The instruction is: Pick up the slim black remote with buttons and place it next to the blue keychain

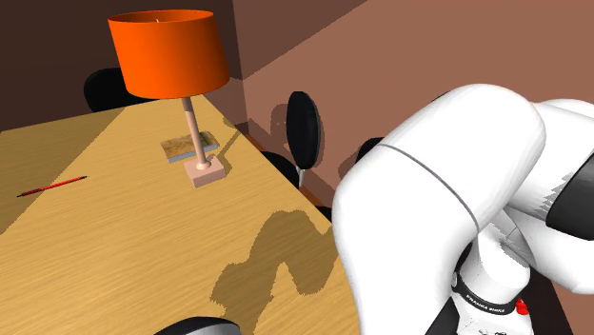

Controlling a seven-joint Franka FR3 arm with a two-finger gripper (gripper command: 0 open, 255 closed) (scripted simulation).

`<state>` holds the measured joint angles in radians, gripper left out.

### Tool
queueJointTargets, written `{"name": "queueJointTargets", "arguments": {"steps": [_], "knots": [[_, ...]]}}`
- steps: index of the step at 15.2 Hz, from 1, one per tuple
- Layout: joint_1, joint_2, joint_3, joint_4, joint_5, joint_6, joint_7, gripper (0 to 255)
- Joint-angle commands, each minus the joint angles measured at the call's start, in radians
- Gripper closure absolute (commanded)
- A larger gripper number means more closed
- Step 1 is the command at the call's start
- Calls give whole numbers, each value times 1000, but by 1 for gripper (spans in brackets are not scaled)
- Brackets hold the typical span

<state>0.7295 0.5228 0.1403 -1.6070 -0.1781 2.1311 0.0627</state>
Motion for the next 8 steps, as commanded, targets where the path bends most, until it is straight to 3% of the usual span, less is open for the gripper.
{"name": "queueJointTargets", "arguments": {"steps": [1, 3, 4, 8], "knots": [[0, 0, 0, 0, 0, 1, 0, 255], [0, 0, 0, 0, 0, 1, 0, 255], [0, 1, 0, 0, 0, 1, 0, 0], [0, 0, 0, 0, 0, 1, 0, 0]]}}
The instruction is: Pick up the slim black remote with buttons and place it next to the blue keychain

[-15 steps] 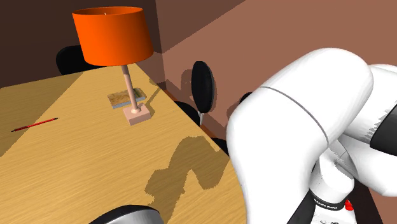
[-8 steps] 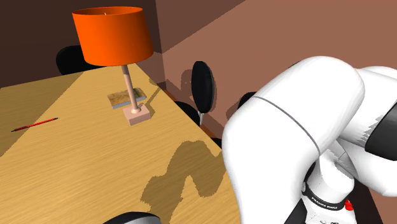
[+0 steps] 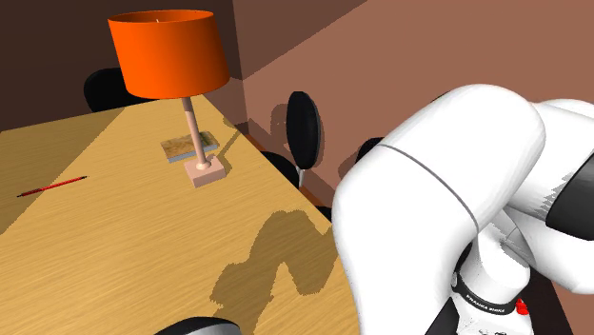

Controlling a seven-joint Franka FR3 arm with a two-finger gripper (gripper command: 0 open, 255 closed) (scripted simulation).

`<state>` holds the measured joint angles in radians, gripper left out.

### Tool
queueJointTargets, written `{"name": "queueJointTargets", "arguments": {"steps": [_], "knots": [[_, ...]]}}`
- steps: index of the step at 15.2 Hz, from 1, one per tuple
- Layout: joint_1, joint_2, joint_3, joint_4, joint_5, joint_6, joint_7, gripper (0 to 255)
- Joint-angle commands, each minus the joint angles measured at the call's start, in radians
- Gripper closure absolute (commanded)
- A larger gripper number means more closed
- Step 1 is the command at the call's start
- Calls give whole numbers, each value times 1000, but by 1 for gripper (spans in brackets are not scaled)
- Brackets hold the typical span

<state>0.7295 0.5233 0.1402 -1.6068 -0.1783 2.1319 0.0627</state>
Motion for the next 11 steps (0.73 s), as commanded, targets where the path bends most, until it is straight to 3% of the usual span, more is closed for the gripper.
{"name": "queueJointTargets", "arguments": {"steps": [1, 5, 11], "knots": [[0, 0, 0, 0, 0, 0, 0, 0], [3, -51, 8, 50, 13, -101, -8, 0], [3, -51, 8, 50, 13, -101, -8, 0]]}}
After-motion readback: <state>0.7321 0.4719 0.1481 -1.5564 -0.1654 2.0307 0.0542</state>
